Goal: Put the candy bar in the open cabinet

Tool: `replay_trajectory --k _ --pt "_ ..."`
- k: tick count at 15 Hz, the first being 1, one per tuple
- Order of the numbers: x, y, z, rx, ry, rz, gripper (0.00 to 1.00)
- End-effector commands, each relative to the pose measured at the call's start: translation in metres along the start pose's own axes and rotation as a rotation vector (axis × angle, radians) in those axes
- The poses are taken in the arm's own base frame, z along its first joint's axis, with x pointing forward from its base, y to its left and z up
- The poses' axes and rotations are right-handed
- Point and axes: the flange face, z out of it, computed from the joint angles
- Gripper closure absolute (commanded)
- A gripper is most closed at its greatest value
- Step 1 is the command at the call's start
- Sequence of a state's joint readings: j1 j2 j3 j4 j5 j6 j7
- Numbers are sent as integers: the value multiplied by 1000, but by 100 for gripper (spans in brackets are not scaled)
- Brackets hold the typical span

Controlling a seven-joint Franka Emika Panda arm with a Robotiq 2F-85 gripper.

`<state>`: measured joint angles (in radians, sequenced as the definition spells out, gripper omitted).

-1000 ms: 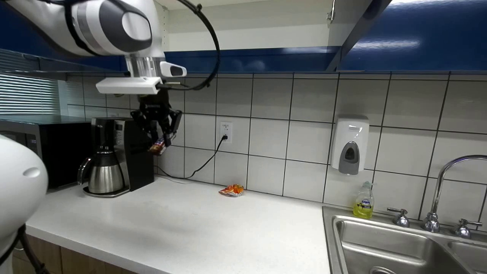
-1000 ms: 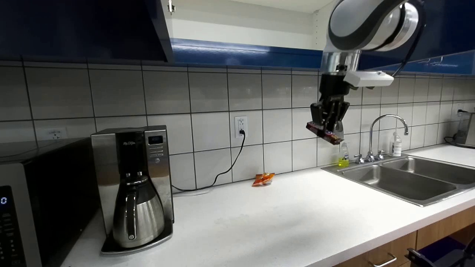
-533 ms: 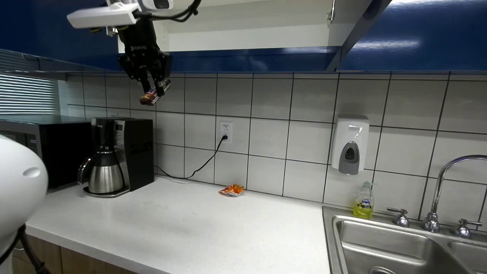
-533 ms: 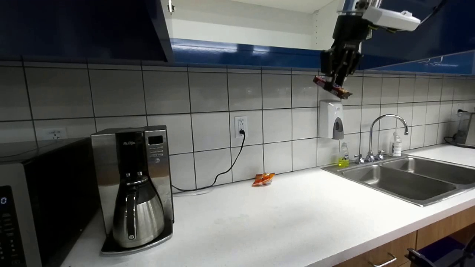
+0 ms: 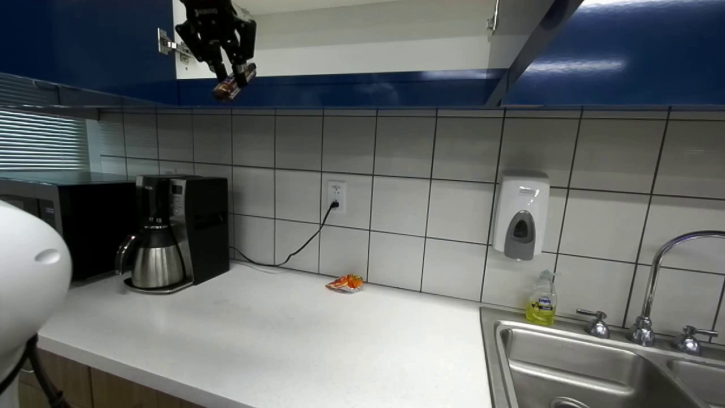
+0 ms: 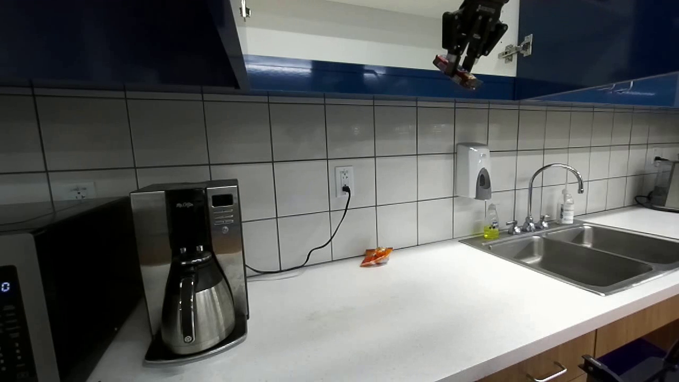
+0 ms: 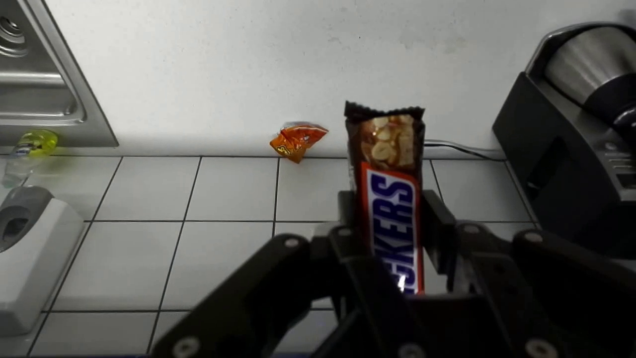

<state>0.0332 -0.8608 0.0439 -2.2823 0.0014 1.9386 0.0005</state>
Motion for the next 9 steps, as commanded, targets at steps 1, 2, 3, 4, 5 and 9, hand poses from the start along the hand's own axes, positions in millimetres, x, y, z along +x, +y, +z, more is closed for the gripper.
replay_trajectory --k 1,2,3,4,5,9 --pt "46 -8 -13 23 -12 40 90" --pt "55 -9 -16 26 -5 46 90" --pt "64 -10 -20 30 1 53 90" --pt "72 -11 -23 33 9 60 90" --pt "80 -12 -26 32 15 69 90" --pt "114 -18 -36 28 47 98 90"
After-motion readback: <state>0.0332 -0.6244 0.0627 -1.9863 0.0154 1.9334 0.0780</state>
